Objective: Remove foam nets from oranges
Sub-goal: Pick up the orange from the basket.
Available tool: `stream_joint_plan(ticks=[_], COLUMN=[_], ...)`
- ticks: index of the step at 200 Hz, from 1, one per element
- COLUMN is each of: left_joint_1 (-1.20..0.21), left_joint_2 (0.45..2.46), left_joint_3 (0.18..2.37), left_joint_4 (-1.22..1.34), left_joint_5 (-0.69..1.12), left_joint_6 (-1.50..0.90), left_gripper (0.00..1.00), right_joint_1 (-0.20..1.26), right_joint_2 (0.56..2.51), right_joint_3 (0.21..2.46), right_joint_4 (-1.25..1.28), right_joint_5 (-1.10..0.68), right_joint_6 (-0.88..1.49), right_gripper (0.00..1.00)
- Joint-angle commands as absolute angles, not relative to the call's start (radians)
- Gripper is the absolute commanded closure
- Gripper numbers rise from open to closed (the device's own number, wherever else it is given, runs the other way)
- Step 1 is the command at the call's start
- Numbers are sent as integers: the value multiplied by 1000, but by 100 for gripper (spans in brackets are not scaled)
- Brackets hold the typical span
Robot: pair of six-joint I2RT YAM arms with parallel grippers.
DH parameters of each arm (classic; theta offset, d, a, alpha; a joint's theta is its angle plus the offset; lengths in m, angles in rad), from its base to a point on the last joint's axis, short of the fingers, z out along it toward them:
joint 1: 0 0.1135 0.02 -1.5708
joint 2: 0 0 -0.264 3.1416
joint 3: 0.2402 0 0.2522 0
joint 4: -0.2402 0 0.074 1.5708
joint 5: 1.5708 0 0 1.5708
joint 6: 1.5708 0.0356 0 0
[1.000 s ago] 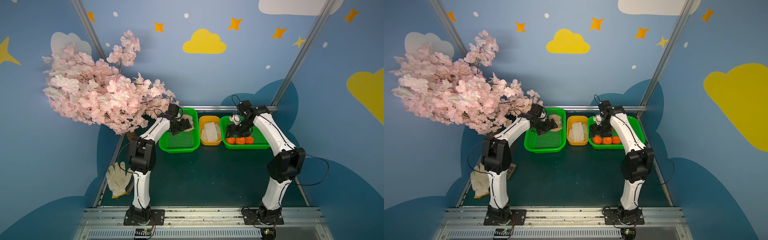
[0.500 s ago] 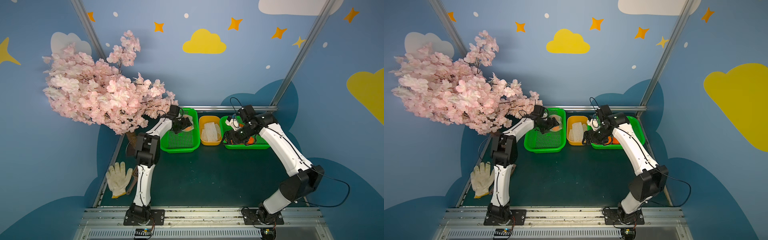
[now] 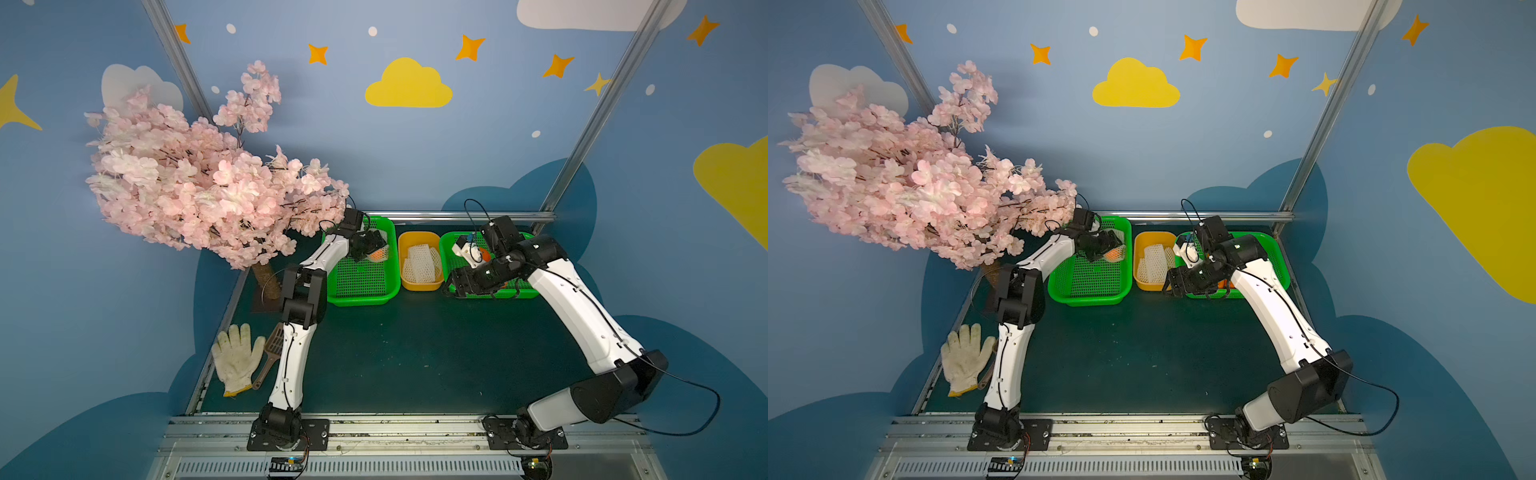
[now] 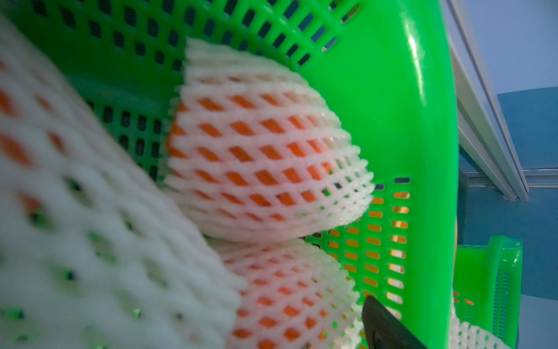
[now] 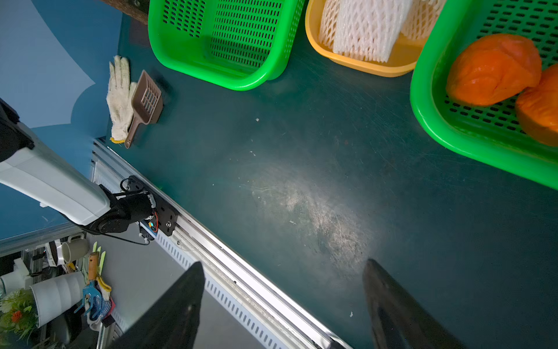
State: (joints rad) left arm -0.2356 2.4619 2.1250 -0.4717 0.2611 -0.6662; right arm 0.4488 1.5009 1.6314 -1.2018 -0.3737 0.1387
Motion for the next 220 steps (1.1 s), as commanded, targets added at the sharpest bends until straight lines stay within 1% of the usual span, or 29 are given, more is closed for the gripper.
stream_joint_plan(ticks=[1, 60, 89, 118, 171, 220], left_joint_1=[-234, -243, -243, -247, -259, -294], left_joint_2=[2480, 2469, 2459, 2431, 2279, 2111], left_joint_3=[2142, 2113, 2103, 2089, 1960, 1836], left_joint_4=[-510, -553, -531, -498, -485, -529], left_joint_5=[266, 270, 306, 370, 383, 330], left_joint_6=[-652, -593, -579, -560, -471, -360], left_gripper=[15, 23, 33, 40, 40, 40], right_joint_1=[449, 439, 437, 435, 425, 405], right_joint_2=[1471, 1488, 1493, 1483, 1460, 1481], right_joint_3=[1613, 1614, 1609, 1596, 1540, 1526], right_joint_4=[-1217, -1209, -1207, -1200, -1162, -1129], right_joint_5=[-351, -353, -347, -339, -339, -373], right_joint_6=[141, 145, 149, 148, 163, 186], right_gripper=[18, 19, 19, 19, 19, 19])
